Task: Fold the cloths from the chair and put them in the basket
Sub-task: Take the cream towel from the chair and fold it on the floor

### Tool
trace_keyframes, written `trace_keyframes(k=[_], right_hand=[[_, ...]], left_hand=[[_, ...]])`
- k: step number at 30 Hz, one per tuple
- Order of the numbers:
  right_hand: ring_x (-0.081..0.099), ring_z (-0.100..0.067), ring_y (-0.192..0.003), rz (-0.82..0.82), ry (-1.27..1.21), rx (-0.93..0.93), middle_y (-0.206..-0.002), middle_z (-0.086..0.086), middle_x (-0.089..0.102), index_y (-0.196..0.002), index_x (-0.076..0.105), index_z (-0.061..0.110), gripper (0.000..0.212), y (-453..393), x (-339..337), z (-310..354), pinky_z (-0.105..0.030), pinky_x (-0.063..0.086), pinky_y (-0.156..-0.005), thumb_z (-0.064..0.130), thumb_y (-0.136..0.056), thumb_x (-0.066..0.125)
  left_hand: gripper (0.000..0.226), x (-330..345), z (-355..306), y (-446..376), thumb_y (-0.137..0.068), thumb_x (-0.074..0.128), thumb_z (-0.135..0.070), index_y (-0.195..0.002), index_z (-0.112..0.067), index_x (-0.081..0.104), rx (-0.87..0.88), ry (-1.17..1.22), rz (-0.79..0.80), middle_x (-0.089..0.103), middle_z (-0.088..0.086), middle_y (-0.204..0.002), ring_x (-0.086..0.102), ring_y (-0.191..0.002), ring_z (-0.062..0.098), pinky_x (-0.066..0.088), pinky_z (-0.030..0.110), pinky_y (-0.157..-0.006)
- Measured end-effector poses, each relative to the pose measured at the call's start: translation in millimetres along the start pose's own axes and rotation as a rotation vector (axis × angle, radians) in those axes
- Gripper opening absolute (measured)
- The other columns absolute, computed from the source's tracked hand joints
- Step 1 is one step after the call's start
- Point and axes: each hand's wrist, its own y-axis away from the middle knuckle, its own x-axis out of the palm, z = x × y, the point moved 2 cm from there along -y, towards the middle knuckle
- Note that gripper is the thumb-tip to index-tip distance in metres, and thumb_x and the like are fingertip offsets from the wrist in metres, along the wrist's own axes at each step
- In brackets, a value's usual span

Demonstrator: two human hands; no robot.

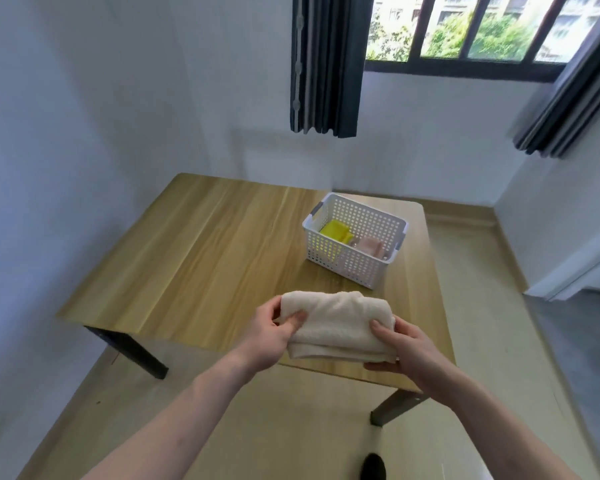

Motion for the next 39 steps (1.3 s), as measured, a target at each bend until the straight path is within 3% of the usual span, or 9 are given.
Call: trace_keyframes(k=[4,9,14,18,20,22,26,31,39], right_hand=[[0.069,-0.027,-0.110,0.033,0.043,-0.030,-0.122,-0.006,0.068,-0.123,0.065,0.024,0.032,-51.3,-48.3,35.3,-0.049,0.062,-0.087,0.040,-0.096,0.064],[0.071,-0.027,-0.106,0.053,0.115,-0.063,-0.115,-0.007,0.073,-0.118,0.070,0.021,0.026,-113.8,-108.3,77.5,-0.054,0.061,-0.087,0.036,-0.098,0.064],[0.070,-0.026,-0.106,0.095,0.230,-0.066,-0.120,-0.008,0.071,-0.122,0.067,0.021,0.028,-177.5,-152.0,118.5,-0.048,0.063,-0.086,0.036,-0.099,0.064],[0.068,-0.024,-0.107,0.142,0.319,-0.083,-0.119,-0.007,0.068,-0.121,0.065,0.023,0.025,-224.4,-169.2,148.1,-0.043,0.063,-0.085,0.036,-0.099,0.064],[0.068,-0.024,-0.107,0.149,0.346,-0.101,-0.120,-0.007,0.067,-0.123,0.064,0.023,0.028,-249.8,-175.1,160.6,-0.041,0.064,-0.083,0.036,-0.099,0.065],[0.067,-0.023,-0.107,0.123,0.378,-0.115,-0.121,-0.006,0.066,-0.125,0.061,0.022,0.031,-276.6,-180.9,171.2,-0.039,0.064,-0.081,0.036,-0.098,0.065],[0.064,-0.022,-0.108,0.056,0.482,-0.141,-0.118,-0.002,0.063,-0.127,0.056,0.023,0.034,-327.8,-192.9,188.1,-0.044,0.062,-0.087,0.037,-0.098,0.064],[0.062,-0.024,-0.106,-0.026,0.753,-0.130,-0.113,-0.002,0.064,-0.120,0.057,0.020,0.032,-382.1,-206.3,199.1,-0.044,0.054,-0.093,0.041,-0.096,0.060],[0.060,-0.027,-0.107,-0.024,1.052,-0.034,-0.125,-0.009,0.063,-0.126,0.053,0.011,0.031,-447.7,-209.3,158.6,-0.037,0.048,-0.085,0.032,-0.102,0.050]], left_hand=[[0.016,34.7,-18.5,-59.3,-0.099,0.067,-0.024,-0.113,-0.017,0.071,0.002,0.013,-0.030,0.078,-0.003,-0.104,0.072,-0.094,0.009,0.058,0.025,-0.080],[0.020,79.3,-32.4,-120.7,-0.098,0.067,-0.033,-0.113,-0.019,0.070,-0.076,0.053,-0.068,0.078,-0.001,-0.103,0.074,-0.094,0.018,0.060,0.044,-0.082],[0.020,108.9,-43.9,-167.6,-0.096,0.070,-0.030,-0.112,-0.019,0.068,-0.123,0.092,-0.109,0.077,0.002,-0.104,0.075,-0.092,0.018,0.062,0.038,-0.074],[0.031,115.3,-50.8,-203.3,-0.089,0.075,-0.041,-0.112,-0.029,0.059,-0.135,0.026,-0.151,0.074,-0.004,-0.105,0.072,-0.091,0.016,0.061,0.043,-0.079],[0.038,113.3,-54.2,-225.3,-0.079,0.075,-0.054,-0.110,-0.038,0.060,-0.132,-0.056,-0.137,0.074,-0.009,-0.103,0.072,-0.094,0.017,0.061,0.045,-0.083],[0.034,112.0,-58.4,-251.4,-0.081,0.074,-0.053,-0.108,-0.037,0.060,-0.131,-0.149,-0.123,0.075,-0.009,-0.099,0.072,-0.093,0.017,0.061,0.044,-0.085],[0.028,116.2,-69.5,-305.0,-0.093,0.069,-0.042,-0.114,-0.026,0.057,-0.122,-0.363,-0.081,0.071,-0.007,-0.104,0.066,-0.089,0.011,0.050,0.025,-0.070],[0.029,127.9,-56.4,-368.7,-0.098,0.059,-0.042,-0.117,-0.020,0.057,-0.170,-0.669,0.039,0.067,0.000,-0.116,0.062,-0.107,0.023,0.051,0.040,-0.093],[0.041,157.5,-12.9,-433.2,-0.097,0.051,-0.033,-0.133,-0.014,0.048,-0.319,-1.058,0.319,0.060,0.011,-0.136,0.055,-0.127,0.035,0.042,0.045,-0.104]])
